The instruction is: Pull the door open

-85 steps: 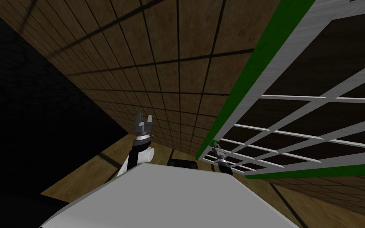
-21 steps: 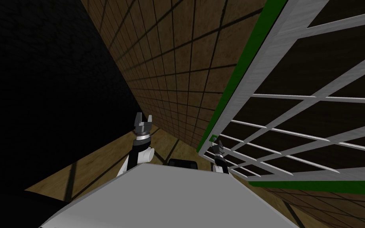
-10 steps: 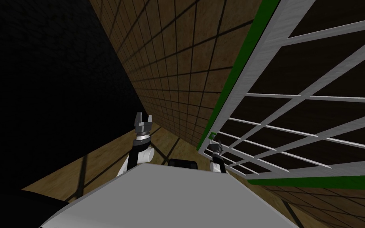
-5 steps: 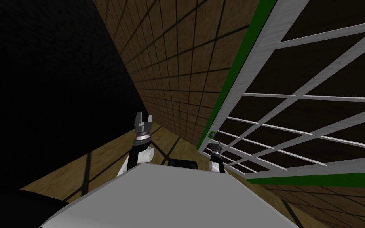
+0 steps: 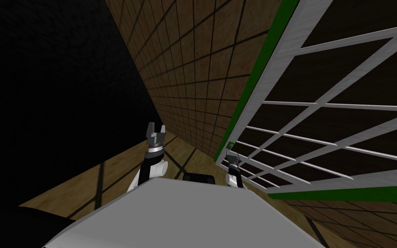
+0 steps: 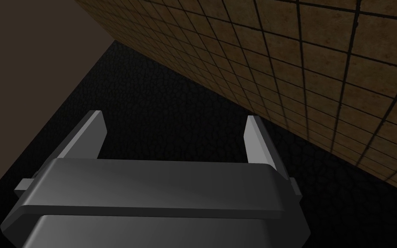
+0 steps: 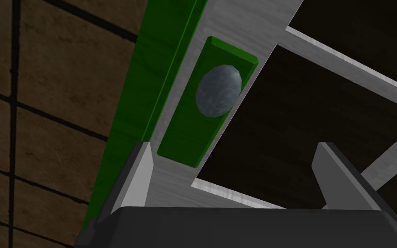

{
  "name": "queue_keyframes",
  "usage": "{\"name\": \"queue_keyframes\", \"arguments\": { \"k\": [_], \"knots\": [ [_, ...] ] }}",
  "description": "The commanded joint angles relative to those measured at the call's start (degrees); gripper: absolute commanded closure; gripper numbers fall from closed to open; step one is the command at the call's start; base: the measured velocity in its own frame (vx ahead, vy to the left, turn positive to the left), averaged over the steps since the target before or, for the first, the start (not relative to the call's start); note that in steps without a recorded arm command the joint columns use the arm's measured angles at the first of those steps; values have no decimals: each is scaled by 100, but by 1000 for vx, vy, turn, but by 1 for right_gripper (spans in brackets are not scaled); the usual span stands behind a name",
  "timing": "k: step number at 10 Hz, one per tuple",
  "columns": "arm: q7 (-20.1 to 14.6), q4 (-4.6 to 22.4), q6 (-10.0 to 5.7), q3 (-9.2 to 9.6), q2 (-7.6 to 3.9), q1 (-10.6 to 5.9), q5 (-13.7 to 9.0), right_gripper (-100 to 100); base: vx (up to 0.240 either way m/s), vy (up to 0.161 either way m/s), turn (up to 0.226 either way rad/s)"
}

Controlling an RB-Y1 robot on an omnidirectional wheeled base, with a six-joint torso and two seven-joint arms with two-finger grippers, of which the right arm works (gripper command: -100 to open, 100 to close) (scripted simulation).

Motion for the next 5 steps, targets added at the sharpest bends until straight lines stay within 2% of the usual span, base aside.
{"name": "queue_keyframes", "arguments": {
  "k": [1, 3, 5],
  "knots": [
    [-215, -10, 14, 25, 9, -10, -62, -100, -47, -8, 12],
    [-571, 4, 27, 106, 34, -56, -249, -100, -46, -2, 25],
    [-860, 10, 32, 141, 45, -77, -331, -100, -44, -5, 17]
  ]
}}
